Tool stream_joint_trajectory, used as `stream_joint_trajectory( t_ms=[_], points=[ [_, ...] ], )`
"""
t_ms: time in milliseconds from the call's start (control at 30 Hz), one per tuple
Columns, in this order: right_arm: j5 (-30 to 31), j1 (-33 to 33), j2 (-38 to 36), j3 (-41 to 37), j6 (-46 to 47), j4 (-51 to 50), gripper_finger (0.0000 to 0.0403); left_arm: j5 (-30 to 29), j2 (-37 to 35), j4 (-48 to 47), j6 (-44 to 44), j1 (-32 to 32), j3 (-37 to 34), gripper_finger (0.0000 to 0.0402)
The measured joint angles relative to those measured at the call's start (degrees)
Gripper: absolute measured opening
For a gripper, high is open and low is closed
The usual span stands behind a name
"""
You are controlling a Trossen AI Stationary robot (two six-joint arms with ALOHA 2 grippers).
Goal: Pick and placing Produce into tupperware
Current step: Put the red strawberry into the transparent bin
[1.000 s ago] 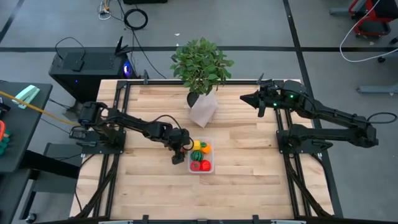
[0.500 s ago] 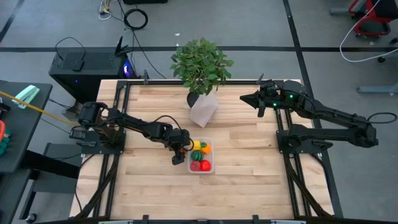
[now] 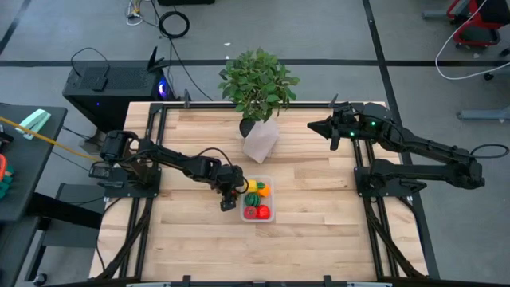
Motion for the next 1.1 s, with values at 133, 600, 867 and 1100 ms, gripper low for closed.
stream_joint_trajectory(
  t_ms=[133,600,867,1100],
  points=[
    [0.00,0.00,0.00,0.00,-0.09,0.00,0.0006,-0.01,0.00,0.00,-0.02,0.00,0.00,0.0201],
    [0.00,0.00,0.00,0.00,-0.09,0.00,0.0006,0.00,-0.07,0.24,-0.04,0.00,0.07,0.0142],
    [0.00,0.00,0.00,0.00,-0.09,0.00,0.0008,0.07,-0.11,0.26,-0.06,0.00,0.09,0.0124],
    [0.00,0.00,0.00,0.00,-0.08,0.00,0.0005,0.04,-0.11,0.22,-0.09,0.00,0.09,0.0126]
  ],
)
